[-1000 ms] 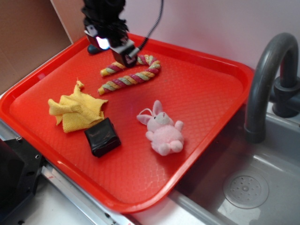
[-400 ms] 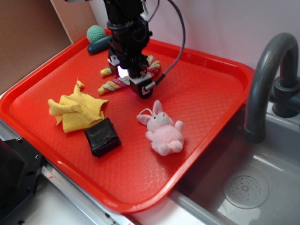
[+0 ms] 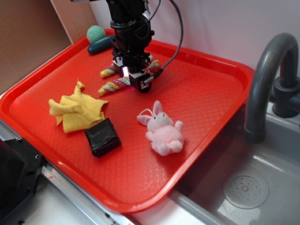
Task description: Grab the multicolored rope.
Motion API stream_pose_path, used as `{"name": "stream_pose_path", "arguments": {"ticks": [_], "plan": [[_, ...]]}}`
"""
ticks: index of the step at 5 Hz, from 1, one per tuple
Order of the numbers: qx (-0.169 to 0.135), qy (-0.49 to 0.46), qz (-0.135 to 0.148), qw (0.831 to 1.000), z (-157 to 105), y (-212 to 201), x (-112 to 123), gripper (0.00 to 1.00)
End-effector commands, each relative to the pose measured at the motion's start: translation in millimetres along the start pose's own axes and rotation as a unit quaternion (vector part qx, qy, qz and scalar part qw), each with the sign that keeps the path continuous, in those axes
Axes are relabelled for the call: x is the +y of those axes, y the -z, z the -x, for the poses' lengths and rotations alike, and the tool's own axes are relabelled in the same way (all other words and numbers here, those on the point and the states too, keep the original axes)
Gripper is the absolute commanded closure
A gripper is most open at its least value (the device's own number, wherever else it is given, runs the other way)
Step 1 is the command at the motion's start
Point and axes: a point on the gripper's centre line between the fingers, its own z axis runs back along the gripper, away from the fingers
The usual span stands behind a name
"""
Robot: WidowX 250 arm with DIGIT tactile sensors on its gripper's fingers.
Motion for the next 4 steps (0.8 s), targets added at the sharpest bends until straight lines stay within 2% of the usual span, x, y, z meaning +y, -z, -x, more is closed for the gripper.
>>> {"name": "stream_pose_path", "arguments": {"ticks": [1, 2, 3, 4], "plan": [[0.008, -0.058, -0.017, 0.998, 13.0, -17.2, -10.9, 1.0], [-0.047, -0.188, -0.045, 0.98, 34.5, -63.0, -13.5, 1.0], [-0.094, -0.297, -0.015, 0.95, 51.4, -110.4, -13.0, 1.0], [-0.135, -0.331, 0.005, 0.934, 80.4, -156.6, -15.6, 1.0]]}}
